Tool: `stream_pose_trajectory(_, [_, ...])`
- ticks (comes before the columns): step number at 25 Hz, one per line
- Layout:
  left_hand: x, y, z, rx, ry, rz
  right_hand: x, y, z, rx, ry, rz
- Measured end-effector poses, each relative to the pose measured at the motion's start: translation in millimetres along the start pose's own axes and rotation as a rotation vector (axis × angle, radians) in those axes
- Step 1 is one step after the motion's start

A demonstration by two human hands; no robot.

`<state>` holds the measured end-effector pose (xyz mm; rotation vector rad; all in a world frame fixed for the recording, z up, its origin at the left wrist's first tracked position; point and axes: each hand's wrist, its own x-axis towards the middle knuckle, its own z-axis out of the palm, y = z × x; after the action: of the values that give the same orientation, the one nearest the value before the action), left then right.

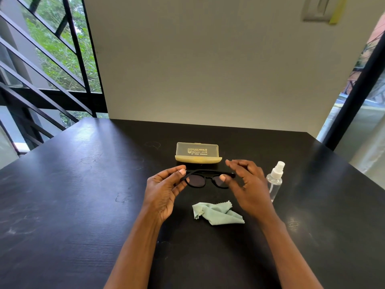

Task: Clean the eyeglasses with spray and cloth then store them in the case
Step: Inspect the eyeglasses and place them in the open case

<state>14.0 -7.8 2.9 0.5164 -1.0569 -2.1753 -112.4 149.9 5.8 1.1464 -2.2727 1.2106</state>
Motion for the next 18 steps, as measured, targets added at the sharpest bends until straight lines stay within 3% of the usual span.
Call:
stream_pose_trajectory(6, [-4.4,-3.2,4.8,0.036,-0.077,0.021,-3.0,-42.2,20.1,-0.158,-0.294,-0.256])
stream_pose_trajectory(11, [-5.0,-5.5,6.7,0.048,-0.084,0.029,-3.6,-47.1,24.7,-0.291,-0.257,-0.335])
stream_pose_trajectory(18, [-3.2,-6.4,11.1,-0.064,-0.121,-0.039,2.7,-45.3,21.4,-0.22,-0.231,-0.324])
